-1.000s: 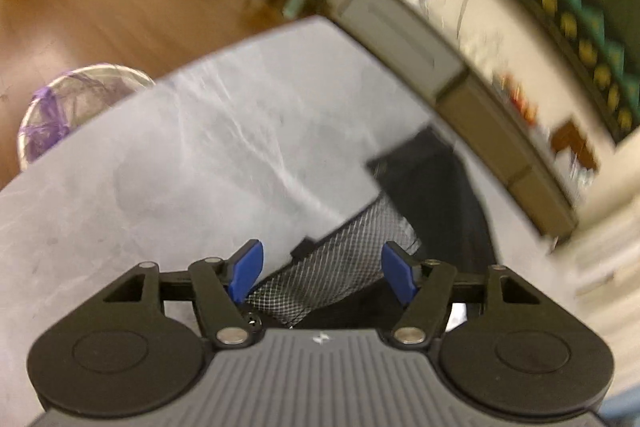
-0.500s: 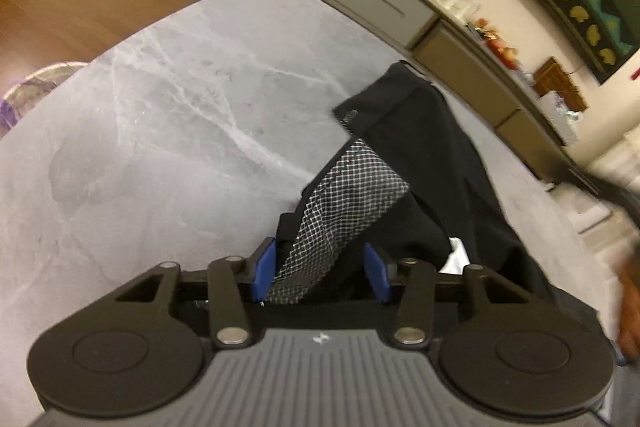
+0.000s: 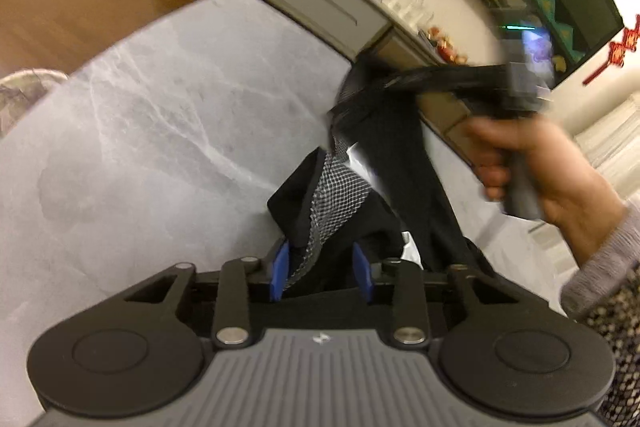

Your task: Fold clothes

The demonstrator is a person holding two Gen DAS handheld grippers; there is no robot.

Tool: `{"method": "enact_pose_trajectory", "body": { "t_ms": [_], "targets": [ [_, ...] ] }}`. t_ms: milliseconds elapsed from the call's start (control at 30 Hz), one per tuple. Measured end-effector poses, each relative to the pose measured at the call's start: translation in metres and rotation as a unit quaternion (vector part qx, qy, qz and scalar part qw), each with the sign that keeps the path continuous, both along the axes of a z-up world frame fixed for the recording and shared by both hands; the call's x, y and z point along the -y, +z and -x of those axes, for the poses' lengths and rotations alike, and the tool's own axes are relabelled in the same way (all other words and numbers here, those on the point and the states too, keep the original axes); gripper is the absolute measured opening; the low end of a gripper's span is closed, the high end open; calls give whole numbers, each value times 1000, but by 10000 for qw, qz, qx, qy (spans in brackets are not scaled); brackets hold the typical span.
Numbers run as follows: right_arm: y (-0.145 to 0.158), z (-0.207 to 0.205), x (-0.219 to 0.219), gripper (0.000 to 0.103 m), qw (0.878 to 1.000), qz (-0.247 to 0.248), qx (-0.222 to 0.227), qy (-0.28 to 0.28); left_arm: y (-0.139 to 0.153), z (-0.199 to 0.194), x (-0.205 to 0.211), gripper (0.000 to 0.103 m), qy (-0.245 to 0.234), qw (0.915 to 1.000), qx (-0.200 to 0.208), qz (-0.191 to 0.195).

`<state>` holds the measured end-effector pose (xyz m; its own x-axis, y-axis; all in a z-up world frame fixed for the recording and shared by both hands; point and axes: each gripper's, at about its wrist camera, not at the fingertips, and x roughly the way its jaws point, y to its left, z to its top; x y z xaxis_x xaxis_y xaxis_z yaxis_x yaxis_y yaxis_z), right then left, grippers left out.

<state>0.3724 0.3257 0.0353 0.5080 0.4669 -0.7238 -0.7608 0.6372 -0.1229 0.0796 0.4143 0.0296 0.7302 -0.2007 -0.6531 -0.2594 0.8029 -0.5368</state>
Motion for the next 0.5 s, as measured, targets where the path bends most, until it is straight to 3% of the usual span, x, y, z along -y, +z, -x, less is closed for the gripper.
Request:
{"method": "enact_pose_trajectory", "body": {
  "t_ms": [67, 133, 200, 267, 367, 467, 500],
  "targets": [
    [58, 40, 56, 5, 9870, -1496, 484, 347, 4, 5, 0, 31, -14, 10000, 79, -34],
    [81, 80, 110, 5, 9710, -2141, 940, 503, 7, 10, -1, 32, -28, 9998, 159, -68],
    [65, 92, 140, 6, 9757, -1774, 1276, 170, 5, 8, -2, 32, 25, 9999, 47, -115],
    [21, 75, 144, 7, 9887, -547, 1272, -576, -2, 0, -4, 32, 130, 9995, -244, -116],
    [-43, 63, 138, 9, 9866, 952, 961, -910, -13, -10, -5, 32, 296, 9979, -581, -24],
    [-63, 76, 131, 22, 9863, 1313, 676, -734, -16, -15, -5, 32, 423, 9968, -679, -50],
    [-62, 83, 129, 36, 9870, 1322, 666, -632, -15, -16, -5, 32, 450, 9966, -679, -89]
  ]
}}
